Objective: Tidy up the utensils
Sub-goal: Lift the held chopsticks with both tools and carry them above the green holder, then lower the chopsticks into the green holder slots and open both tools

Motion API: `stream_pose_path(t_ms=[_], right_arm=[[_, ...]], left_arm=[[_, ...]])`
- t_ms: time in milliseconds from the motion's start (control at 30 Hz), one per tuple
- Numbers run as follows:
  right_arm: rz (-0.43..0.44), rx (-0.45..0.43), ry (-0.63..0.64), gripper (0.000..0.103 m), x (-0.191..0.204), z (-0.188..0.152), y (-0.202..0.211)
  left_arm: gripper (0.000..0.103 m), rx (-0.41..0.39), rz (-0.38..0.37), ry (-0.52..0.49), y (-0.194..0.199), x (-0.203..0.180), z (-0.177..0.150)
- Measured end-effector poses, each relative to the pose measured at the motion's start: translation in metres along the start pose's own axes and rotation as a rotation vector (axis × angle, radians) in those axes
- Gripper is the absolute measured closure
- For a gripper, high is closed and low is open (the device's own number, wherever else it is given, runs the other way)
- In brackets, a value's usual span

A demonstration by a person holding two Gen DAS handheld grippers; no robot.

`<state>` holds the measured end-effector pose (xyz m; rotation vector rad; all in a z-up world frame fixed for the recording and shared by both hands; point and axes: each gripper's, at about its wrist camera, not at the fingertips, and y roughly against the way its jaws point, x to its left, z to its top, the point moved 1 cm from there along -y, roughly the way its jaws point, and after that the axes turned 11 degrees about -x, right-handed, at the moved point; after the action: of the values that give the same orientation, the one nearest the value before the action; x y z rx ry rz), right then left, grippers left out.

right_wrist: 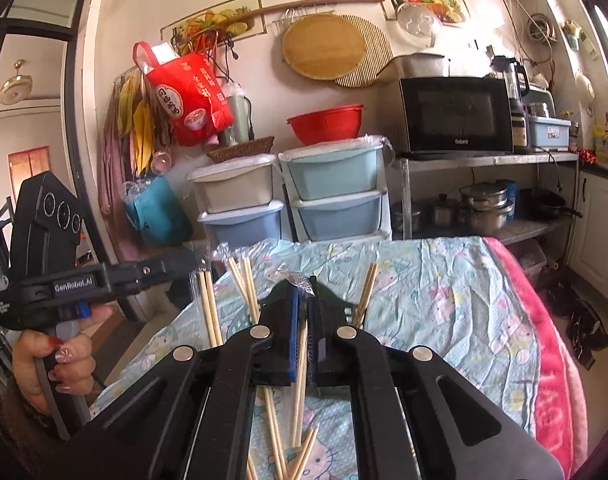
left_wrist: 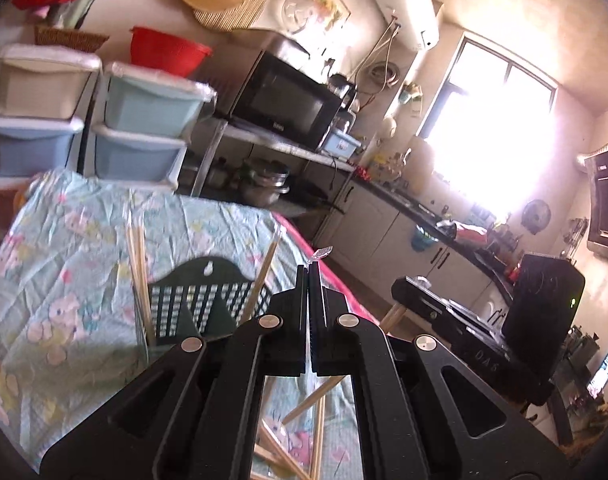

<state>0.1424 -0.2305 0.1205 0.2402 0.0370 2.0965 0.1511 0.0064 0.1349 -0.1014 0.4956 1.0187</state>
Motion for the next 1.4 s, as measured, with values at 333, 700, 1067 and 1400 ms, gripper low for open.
stream_pose_path(t_ms=[333, 700, 1067, 1400], right_arm=[[-0.019, -0.081, 0.031, 0.099, -0.002, 0.033, 0.002], [-0.039, -0.176, 0.077, 0.099, 0.002, 0.07, 0.003], [-0.077, -0.24, 0.076, 0.099, -0.008, 0.094, -0.009], [-0.111, -0.209, 0.052, 0.099, -0.027, 0.078, -0.044]], left_arm=[[0.103, -0.105, 0.009, -0.056, 0.004, -0.015, 0.042], [0.103, -0.186, 0.057, -0.115, 0.003, -0.018, 0.079], [0.103, -0.228, 0.118, -0.141, -0.011, -0.007, 0.097], [0.103, -0.208, 0.139, -0.102, -0.033, 0.025, 0.087]])
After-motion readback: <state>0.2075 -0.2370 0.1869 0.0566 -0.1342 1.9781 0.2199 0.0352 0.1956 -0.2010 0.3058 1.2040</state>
